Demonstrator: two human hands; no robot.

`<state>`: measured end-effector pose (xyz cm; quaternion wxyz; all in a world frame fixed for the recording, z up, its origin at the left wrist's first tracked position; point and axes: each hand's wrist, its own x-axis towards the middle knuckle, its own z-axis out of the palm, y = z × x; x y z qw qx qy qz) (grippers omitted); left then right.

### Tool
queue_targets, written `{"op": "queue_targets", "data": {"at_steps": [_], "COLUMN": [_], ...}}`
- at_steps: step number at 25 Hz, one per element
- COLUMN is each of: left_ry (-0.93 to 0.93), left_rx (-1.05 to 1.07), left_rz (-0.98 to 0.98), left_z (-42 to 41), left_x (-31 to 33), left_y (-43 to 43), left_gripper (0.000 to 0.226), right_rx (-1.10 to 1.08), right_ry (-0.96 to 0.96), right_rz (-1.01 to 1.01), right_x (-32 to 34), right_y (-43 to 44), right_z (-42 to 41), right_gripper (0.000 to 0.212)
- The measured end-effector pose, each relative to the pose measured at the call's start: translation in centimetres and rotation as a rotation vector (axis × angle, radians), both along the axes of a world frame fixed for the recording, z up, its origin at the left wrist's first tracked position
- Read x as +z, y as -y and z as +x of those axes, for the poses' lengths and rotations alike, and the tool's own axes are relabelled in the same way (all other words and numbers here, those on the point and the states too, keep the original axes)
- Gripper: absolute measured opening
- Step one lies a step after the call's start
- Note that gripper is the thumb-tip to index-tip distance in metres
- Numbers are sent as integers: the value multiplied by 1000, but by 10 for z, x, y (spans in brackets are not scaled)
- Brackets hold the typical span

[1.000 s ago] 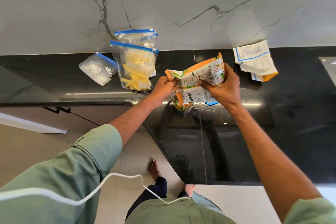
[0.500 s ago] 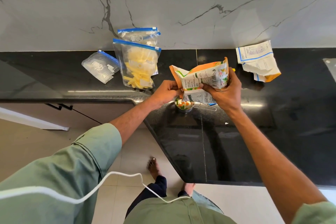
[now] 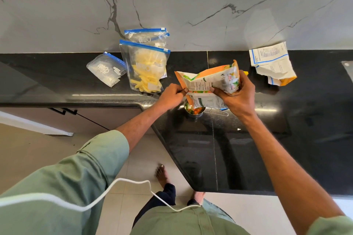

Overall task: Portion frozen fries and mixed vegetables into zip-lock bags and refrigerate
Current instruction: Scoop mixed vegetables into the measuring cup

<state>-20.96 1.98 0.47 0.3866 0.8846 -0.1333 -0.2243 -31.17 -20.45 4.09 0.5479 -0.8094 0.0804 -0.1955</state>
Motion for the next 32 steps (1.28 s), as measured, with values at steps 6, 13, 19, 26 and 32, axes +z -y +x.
{"op": "queue_targets", "data": {"at_steps": [6, 13, 19, 26, 32], "left_ry": [85, 65, 48, -59, -169], "left_rx": [63, 113, 180, 32, 203], "left_rz": [11, -65, -178, -196, -142], "left_z": [1, -3, -5, -6, -3], "left_x": [3, 3, 4, 3, -14], "left_y": [4, 4, 5, 3, -1], "left_gripper": [29, 29, 26, 28, 23], "right_rx": [-11, -6, -14, -2, -41], "right_ry": [34, 42, 49, 7, 21], "right_rz": [-16, 11, 33, 15, 9], "right_x": [1, 6, 10, 6, 1], "right_y": [-6, -6, -3, -8, -5], "right_z": [1, 3, 7, 0, -1], "right_gripper": [61, 57, 57, 55, 52]}}
